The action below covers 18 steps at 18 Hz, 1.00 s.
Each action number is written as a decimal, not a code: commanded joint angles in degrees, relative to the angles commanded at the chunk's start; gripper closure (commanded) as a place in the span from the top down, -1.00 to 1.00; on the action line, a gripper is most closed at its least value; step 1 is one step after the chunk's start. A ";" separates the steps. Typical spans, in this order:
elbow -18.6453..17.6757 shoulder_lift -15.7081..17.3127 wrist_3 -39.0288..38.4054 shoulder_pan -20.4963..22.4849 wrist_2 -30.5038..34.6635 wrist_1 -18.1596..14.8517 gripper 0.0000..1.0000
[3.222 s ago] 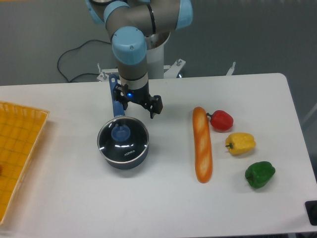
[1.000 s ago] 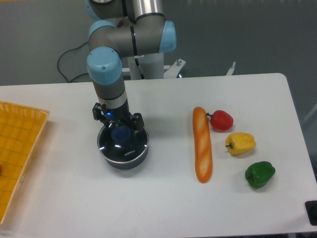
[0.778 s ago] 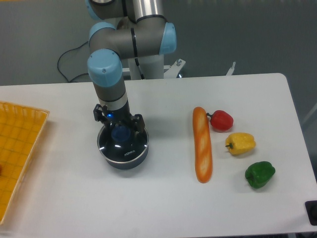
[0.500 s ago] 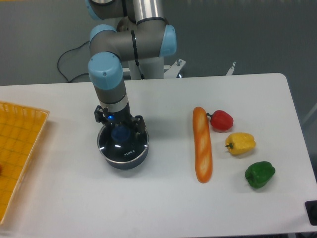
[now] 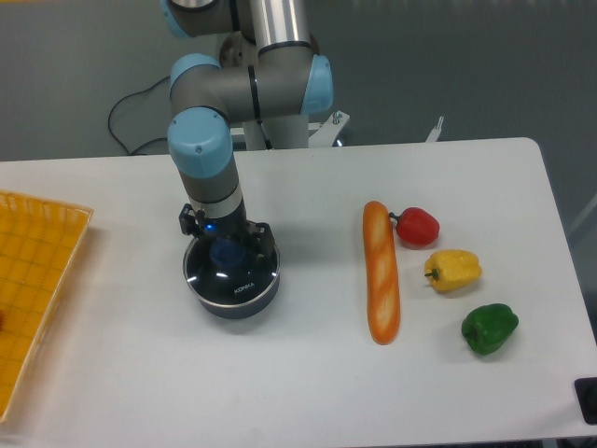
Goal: Open the lid
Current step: 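Close the gripper on the blue lid knob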
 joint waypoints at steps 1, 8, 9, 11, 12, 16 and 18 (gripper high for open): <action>0.00 0.00 0.00 0.00 0.00 0.00 0.73; 0.09 0.00 0.00 0.00 0.00 0.00 -0.03; 0.09 0.00 0.00 0.00 0.00 0.00 -0.06; 0.09 0.00 0.00 0.00 0.00 0.00 -0.14; 0.09 0.00 0.00 0.00 0.00 0.00 -0.16; 0.09 0.26 0.00 0.09 -0.09 -0.09 -0.21; 0.09 0.44 0.00 0.09 -0.09 -0.09 -0.23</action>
